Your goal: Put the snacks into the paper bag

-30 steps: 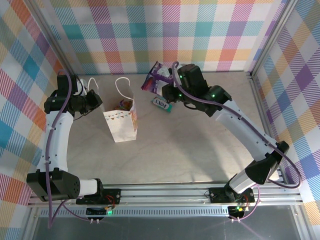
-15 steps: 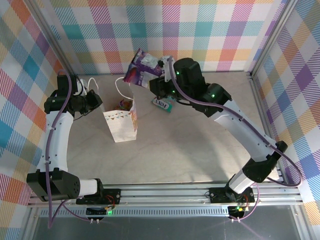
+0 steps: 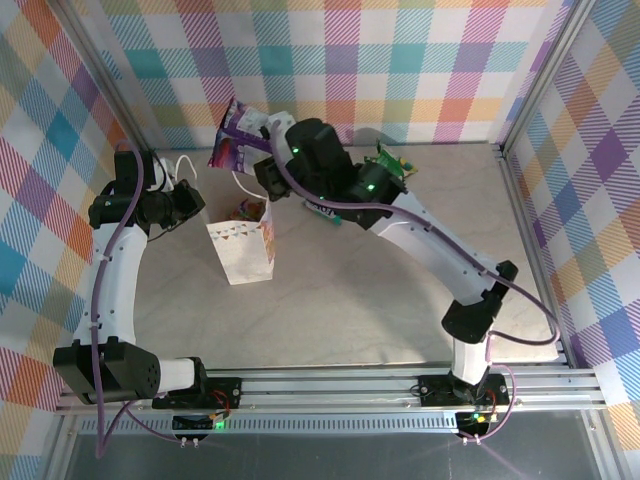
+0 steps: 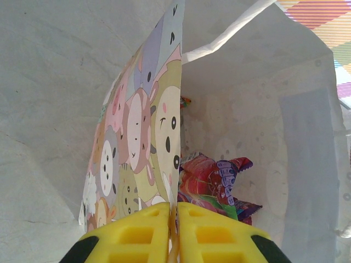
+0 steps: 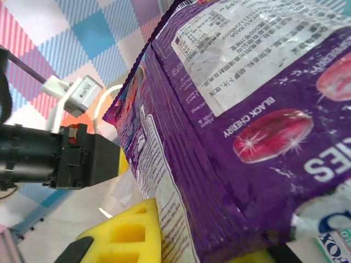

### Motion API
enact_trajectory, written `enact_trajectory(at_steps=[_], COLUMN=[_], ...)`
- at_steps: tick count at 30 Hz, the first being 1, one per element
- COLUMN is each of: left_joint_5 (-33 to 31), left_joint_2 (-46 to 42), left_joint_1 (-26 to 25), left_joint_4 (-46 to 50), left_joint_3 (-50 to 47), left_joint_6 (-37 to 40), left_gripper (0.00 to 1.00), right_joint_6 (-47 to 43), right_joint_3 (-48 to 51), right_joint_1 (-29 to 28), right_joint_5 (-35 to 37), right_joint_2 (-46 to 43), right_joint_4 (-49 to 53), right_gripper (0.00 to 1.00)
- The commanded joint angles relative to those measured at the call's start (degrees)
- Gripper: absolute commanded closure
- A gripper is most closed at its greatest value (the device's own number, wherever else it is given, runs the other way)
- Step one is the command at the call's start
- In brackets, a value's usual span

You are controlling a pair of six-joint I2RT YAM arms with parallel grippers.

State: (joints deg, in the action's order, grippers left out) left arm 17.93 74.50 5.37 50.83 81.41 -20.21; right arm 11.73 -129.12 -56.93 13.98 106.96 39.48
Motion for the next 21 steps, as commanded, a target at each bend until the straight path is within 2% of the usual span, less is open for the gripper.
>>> enact_trajectory(at_steps=[1, 7, 14, 21], left_joint_5=[0.2, 0.0, 0.6, 0.5], left_joint_2=[-1.4, -1.7, -1.0, -1.1], left_joint_1=[-0.2, -0.2, -0.2, -0.2], left_joint_4=[-0.4, -0.9, -0.4, -0.6], left_joint_3=[-0.4, -1.4, -1.3, -1.8], left_joint_6=[-0.7, -0.4, 0.2, 0.7], left_gripper=[0.88, 0.88, 0.88, 0.88], right_joint_6=[-3.7, -4.4, -7.0, -7.3], right_joint_3=[-4.5, -6.9, -12.8, -17.8], right_joint_1=[-2.2, -5.1, -8.7, -10.1], right_joint_5=[9.1, 17.4, 30.3, 32.6], right_joint_2=[1.5, 4.7, 11.4, 15.8], right_joint_4=[0.2, -0.1, 0.3, 1.0], right_gripper=[0.87, 0.87, 0.86, 0.84])
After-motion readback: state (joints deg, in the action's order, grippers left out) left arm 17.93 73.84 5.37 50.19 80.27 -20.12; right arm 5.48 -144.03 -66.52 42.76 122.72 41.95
